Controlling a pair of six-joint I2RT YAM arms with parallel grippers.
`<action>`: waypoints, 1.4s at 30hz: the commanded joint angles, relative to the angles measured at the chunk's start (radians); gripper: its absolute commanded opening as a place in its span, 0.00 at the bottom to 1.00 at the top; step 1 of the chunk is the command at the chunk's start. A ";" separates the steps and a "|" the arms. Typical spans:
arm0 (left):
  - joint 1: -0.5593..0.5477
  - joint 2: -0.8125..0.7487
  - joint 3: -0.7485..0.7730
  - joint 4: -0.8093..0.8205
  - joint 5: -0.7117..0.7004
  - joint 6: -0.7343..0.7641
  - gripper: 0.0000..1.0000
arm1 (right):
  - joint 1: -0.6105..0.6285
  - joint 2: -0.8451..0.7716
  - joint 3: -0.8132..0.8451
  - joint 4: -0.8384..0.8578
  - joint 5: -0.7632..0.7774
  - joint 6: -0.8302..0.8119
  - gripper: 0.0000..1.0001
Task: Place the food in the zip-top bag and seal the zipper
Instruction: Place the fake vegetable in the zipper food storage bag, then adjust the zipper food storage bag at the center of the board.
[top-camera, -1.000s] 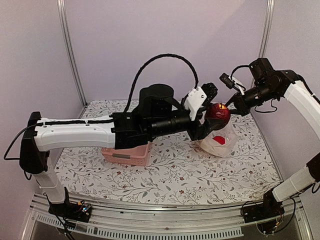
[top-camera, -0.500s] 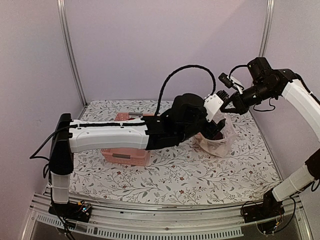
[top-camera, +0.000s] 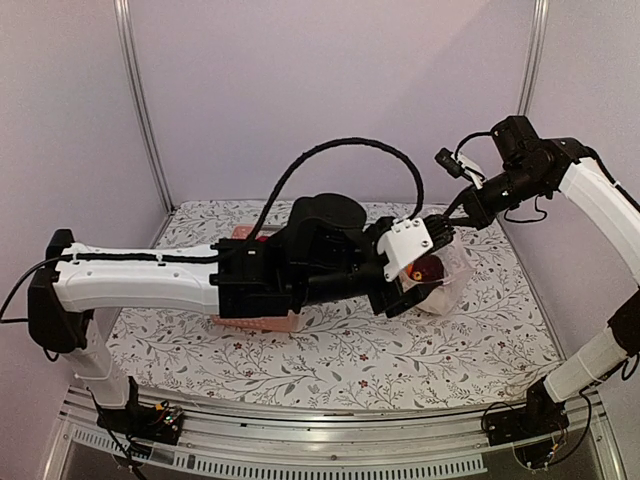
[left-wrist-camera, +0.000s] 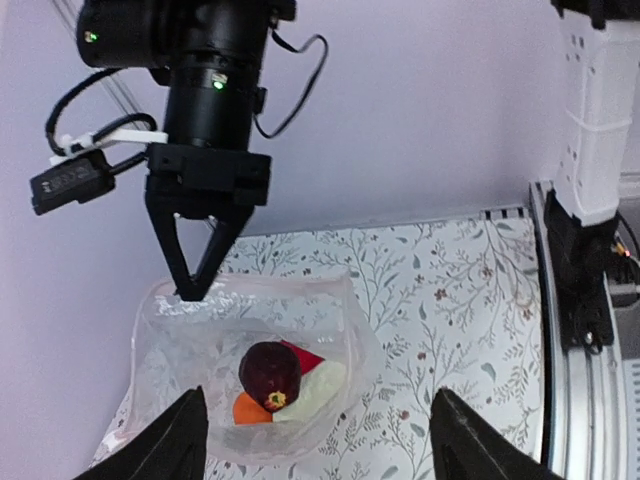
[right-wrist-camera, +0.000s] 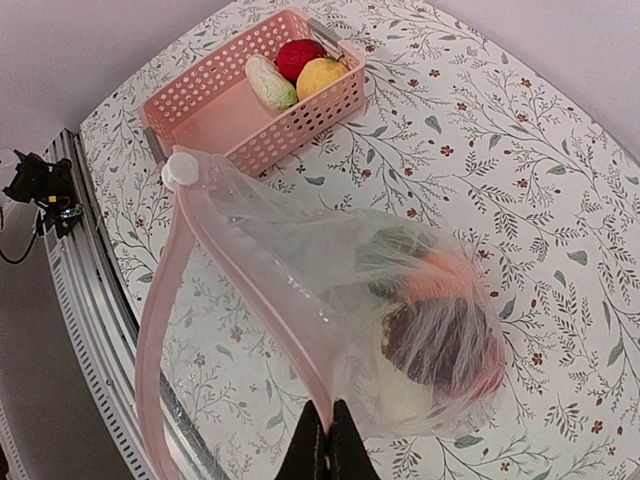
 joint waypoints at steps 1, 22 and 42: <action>-0.003 0.049 0.068 -0.310 0.111 0.107 0.71 | 0.006 -0.014 -0.010 -0.007 -0.048 -0.025 0.00; 0.017 0.302 0.218 -0.190 -0.222 0.381 0.28 | 0.029 -0.089 -0.089 -0.045 -0.053 -0.073 0.00; 0.051 0.291 0.226 -0.078 -0.213 0.315 0.00 | 0.029 -0.125 -0.143 0.020 0.159 -0.039 0.05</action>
